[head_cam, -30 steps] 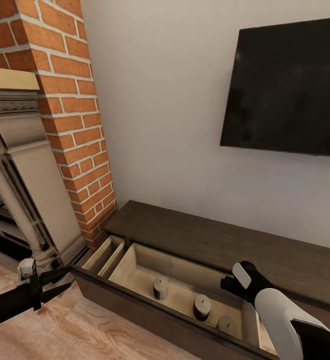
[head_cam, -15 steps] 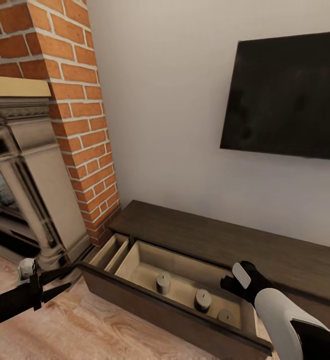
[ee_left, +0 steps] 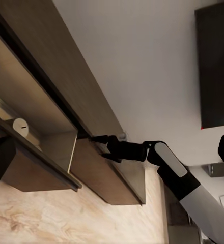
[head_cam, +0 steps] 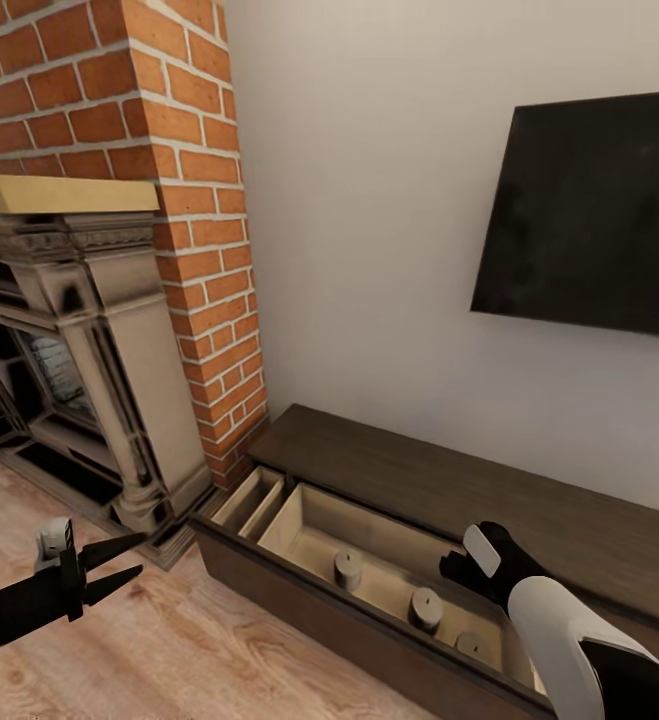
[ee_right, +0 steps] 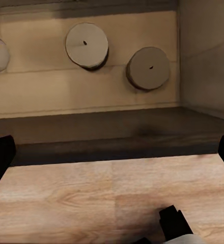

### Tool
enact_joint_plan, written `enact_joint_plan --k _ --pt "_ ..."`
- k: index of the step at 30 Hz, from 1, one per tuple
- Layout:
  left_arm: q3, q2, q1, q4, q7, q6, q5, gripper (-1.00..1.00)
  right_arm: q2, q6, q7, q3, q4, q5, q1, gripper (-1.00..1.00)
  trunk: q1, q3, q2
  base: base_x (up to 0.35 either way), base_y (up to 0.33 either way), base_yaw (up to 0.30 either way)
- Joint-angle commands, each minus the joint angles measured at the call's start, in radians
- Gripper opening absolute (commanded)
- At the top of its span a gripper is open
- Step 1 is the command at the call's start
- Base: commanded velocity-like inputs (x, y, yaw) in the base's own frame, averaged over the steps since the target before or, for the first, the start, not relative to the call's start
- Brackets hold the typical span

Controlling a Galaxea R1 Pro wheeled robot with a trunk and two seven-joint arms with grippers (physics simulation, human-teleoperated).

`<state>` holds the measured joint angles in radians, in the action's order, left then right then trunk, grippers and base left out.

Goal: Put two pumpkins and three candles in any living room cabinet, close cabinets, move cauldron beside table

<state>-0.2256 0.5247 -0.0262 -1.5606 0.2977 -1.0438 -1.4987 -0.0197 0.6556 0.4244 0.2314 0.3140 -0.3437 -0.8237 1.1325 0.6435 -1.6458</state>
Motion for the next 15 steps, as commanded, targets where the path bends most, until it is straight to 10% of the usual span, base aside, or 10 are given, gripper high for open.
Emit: enact_joint_plan --k 1,15 --pt "0.0 0.0 -0.001 0.001 0.009 -0.003 0.01 1.0 0.0 0.002 0.008 0.001 0.002 -0.011 0.0 1.0 -0.004 -0.003 0.007 -0.002 0.0 0.21" --pt "-0.001 0.001 -0.001 0.001 0.009 -0.003 0.01 1.0 0.0 0.001 0.006 0.002 0.002 -0.012 0.0 1.0 -0.058 -0.059 0.105 -0.174 0.115 0.005"
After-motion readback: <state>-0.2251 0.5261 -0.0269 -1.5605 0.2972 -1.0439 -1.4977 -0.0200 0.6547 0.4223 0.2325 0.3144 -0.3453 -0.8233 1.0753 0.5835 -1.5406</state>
